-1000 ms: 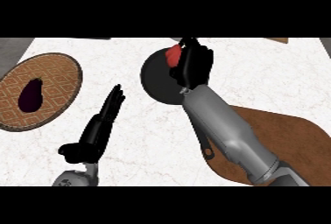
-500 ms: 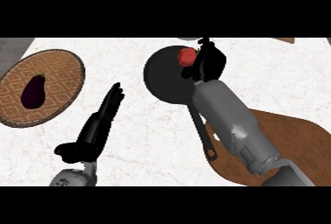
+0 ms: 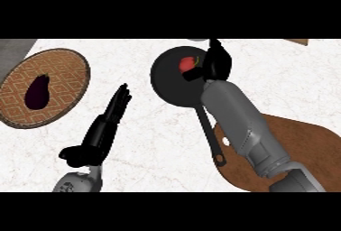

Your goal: Pick the bell pepper from the cutting board and place it in the pan

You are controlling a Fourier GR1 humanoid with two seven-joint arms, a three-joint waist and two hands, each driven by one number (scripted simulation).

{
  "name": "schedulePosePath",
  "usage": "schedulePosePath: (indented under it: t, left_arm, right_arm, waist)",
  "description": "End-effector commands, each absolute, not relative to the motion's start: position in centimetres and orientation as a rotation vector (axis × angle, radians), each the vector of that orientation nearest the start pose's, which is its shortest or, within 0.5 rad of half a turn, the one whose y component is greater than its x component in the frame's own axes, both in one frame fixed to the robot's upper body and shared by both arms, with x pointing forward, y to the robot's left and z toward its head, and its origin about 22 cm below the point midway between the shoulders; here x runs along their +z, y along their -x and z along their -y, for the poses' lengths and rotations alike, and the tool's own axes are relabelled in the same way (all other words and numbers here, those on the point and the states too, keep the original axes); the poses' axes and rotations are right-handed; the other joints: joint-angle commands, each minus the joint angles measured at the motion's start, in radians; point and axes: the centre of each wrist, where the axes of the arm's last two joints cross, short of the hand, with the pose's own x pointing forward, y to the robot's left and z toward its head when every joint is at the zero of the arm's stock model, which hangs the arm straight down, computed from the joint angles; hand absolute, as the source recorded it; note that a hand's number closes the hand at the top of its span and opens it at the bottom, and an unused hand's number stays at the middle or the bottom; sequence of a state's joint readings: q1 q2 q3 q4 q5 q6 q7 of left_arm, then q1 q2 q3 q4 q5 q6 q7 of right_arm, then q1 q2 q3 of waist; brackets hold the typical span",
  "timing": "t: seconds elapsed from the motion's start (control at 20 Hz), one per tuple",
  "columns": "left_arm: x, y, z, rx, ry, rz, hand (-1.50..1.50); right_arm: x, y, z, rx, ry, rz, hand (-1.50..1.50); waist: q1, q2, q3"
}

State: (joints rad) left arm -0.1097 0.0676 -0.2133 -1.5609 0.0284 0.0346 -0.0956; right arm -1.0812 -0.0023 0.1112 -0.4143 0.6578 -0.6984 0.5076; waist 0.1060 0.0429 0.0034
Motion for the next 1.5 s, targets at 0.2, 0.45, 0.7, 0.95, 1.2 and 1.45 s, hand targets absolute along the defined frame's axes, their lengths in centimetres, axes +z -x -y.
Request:
schedulePosePath:
  t: [0.2,0.45,0.7,0.95,1.2,1.45]
  left_arm:
    - [2.0,-26.7,-18.8,-0.18,0.149,1.728,0.0]
    - [0.2,-25.4,-18.4,-0.162,0.104,1.707,0.0]
    - [1.4,-24.6,-19.2,-0.132,0.103,1.699,0.0]
    - [1.3,-25.5,-21.7,-0.12,0.064,1.69,0.0]
    - [0.6,-24.6,-21.3,-0.123,0.06,1.684,0.0]
    - [0.3,-24.3,-19.0,-0.132,0.054,1.698,0.0]
  right_arm:
    - [6.6,-43.2,9.5,0.056,0.869,1.519,-1.5]
    - [6.1,-42.6,10.7,-0.061,0.691,1.56,-1.5]
    - [4.2,-41.1,12.8,-0.048,0.44,1.612,-1.5]
    - [1.9,-38.1,12.5,0.083,0.329,1.647,-1.5]
    - [1.9,-34.7,12.1,0.104,0.314,1.665,-1.5]
    - [1.1,-34.5,13.1,0.129,0.35,1.672,-1.5]
  waist:
    - [-0.021,-0.012,-0.001]
    - [-0.053,-0.029,-0.002]
    - [-0.092,-0.042,-0.002]
    - [-0.107,-0.046,-0.003]
    - [-0.11,-0.046,-0.004]
    - [-0.104,-0.043,-0.003]
